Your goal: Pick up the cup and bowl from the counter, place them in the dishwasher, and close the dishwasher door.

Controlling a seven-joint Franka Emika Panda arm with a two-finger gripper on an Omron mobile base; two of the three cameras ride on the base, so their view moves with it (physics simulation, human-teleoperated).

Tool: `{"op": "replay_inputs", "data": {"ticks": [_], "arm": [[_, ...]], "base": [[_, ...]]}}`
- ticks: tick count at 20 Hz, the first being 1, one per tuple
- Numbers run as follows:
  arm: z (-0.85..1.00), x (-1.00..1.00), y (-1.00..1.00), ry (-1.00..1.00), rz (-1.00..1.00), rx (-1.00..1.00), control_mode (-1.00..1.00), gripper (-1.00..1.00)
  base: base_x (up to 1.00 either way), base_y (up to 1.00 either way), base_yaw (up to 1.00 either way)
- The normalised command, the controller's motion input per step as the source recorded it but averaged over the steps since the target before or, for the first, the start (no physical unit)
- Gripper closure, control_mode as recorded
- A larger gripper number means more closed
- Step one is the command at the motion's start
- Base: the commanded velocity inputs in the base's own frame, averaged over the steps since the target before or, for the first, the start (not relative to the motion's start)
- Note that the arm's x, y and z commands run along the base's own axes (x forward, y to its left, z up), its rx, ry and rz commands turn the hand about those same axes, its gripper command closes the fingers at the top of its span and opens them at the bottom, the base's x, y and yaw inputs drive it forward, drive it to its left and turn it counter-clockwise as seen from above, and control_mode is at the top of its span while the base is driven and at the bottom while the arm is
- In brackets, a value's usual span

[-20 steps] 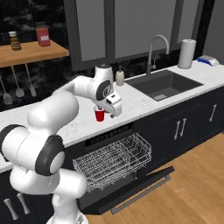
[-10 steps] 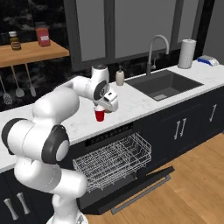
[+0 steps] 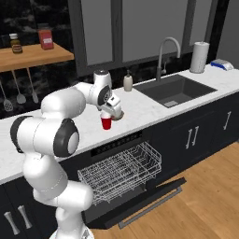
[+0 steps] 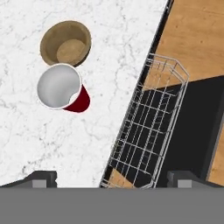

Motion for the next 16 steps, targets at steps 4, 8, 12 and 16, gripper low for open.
{"op": "replay_inputs", "data": {"ticks": [4, 8, 12, 16], "arm": [[-0.31, 0.36, 0.0, 0.0, 0.0, 0.0, -1.0, -1.0], [-0.37, 0.39, 0.01, 0.0, 0.0, 0.03, -1.0, -1.0], [-0.34, 0.36, 0.01, 0.0, 0.0, 0.05, -1.0, -1.0], [-0.3, 0.41, 0.0, 0.0, 0.0, 0.04, -1.0, -1.0]], "base": [[0.0, 0.0, 0.0], [0.0, 0.0, 0.0], [0.0, 0.0, 0.0], [0.0, 0.0, 0.0]]}}
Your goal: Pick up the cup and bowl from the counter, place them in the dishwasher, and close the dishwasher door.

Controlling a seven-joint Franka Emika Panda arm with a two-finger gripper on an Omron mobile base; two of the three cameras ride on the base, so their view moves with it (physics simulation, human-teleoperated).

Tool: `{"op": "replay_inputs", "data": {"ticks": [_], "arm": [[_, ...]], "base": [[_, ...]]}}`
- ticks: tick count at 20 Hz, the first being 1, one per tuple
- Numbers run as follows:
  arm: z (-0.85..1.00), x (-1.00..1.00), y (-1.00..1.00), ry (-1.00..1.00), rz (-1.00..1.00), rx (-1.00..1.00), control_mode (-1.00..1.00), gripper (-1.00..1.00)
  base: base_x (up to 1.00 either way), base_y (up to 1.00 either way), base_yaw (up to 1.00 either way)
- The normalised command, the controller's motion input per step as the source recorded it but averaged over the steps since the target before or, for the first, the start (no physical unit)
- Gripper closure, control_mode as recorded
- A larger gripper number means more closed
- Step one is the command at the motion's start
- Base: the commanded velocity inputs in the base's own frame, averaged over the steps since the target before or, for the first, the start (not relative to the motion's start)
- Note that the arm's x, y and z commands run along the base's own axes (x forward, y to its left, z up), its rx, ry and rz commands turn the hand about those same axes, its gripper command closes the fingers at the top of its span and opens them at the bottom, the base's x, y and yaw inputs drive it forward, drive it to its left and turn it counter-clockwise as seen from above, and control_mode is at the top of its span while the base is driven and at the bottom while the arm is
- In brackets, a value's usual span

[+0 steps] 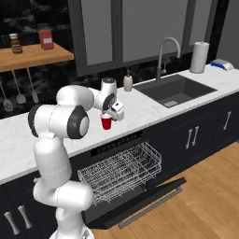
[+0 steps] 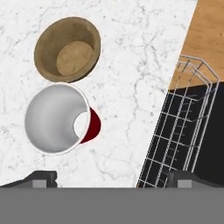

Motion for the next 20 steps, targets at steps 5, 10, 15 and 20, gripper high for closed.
{"op": "replay_inputs", "data": {"ticks": [5, 10, 15, 20], "arm": [[-0.23, 0.45, 0.04, 0.0, 0.0, 0.04, -1.0, -1.0], [-0.16, 0.35, 0.12, 0.0, 0.0, 0.02, -1.0, -1.0], [-0.2, 0.31, 0.08, 0.0, 0.0, 0.02, -1.0, -1.0], [-0.27, 0.19, 0.0, 0.0, 0.0, 0.0, -1.0, -1.0]], "base": [[0.0, 0.0, 0.0], [0.0, 0.0, 0.0], [0.0, 0.0, 0.0], [0.0, 0.0, 0.0]]}}
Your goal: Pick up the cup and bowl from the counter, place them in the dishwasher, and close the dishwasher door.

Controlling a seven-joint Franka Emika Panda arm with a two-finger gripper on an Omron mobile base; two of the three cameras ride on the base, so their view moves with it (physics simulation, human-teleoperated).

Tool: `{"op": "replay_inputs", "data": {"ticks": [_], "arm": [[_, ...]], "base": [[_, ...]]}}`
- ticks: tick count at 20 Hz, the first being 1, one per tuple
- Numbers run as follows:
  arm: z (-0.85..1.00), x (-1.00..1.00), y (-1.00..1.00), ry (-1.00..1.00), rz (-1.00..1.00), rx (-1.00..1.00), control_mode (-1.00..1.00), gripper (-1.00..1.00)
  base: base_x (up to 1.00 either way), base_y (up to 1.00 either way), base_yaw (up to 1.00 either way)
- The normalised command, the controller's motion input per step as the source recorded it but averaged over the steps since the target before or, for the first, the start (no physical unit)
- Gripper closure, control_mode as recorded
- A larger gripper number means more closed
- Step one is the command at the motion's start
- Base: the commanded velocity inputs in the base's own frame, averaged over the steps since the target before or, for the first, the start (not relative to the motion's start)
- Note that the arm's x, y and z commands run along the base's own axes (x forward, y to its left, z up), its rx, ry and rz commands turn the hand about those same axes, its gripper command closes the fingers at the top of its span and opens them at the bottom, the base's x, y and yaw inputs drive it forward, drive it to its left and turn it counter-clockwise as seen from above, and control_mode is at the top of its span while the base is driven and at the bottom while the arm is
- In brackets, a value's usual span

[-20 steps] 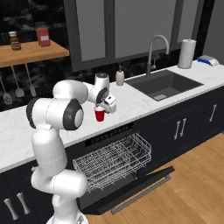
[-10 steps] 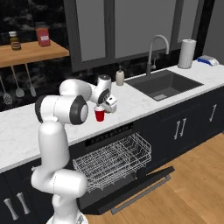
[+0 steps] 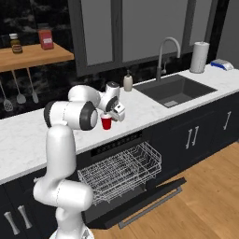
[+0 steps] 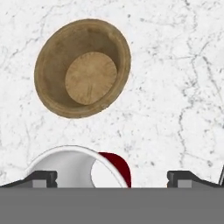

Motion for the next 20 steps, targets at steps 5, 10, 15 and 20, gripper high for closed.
{"op": "replay_inputs", "data": {"ticks": [5, 10, 15, 20], "arm": [[-0.25, 0.0, 0.0, 0.0, 0.0, 0.0, -1.0, -1.0], [-0.24, 0.0, 0.01, 0.0, 0.0, 0.0, -1.0, -1.0], [-0.17, -0.03, 0.02, 0.0, 0.0, 0.0, -1.0, 1.0], [-0.01, -0.19, 0.0, -0.01, 0.0, 0.0, -1.0, 1.0]], "base": [[0.0, 0.0, 0.0], [0.0, 0.0, 0.0], [0.0, 0.0, 0.0], [0.0, 0.0, 0.0]]}}
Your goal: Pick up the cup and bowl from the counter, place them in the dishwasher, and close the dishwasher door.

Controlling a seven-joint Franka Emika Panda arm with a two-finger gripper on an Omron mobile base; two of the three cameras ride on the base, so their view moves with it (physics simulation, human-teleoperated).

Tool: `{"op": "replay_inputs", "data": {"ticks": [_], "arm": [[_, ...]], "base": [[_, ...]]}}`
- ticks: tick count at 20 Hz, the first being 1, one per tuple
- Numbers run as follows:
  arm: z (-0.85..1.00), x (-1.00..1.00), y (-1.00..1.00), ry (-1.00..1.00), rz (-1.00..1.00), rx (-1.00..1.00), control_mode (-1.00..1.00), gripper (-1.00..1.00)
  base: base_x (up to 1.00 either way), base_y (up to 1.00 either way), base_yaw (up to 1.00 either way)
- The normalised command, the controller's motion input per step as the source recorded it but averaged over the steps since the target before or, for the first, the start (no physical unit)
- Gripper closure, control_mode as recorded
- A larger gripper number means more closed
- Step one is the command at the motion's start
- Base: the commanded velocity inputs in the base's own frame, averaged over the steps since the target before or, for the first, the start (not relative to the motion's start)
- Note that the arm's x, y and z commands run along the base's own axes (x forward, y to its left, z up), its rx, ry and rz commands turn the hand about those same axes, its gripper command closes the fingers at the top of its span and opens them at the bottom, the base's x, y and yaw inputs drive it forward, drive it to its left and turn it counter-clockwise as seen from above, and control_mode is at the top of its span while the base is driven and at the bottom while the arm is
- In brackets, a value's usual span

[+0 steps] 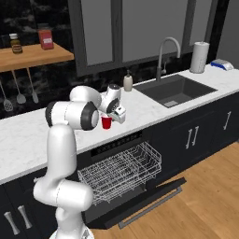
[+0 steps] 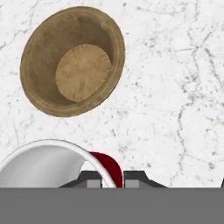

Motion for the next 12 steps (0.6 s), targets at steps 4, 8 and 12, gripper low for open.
{"op": "replay_inputs", "data": {"ticks": [4, 8, 12], "arm": [[0.0, -0.5, -0.04, -0.04, -0.02, 0.0, -1.0, 1.0], [0.06, -0.85, -0.27, -0.08, -0.06, 0.0, -1.0, 1.0], [0.17, -1.0, -0.6, -0.12, -0.05, 0.0, -1.0, 1.0]], "base": [[0.0, 0.0, 0.0], [0.0, 0.0, 0.0], [0.0, 0.0, 0.0]]}}
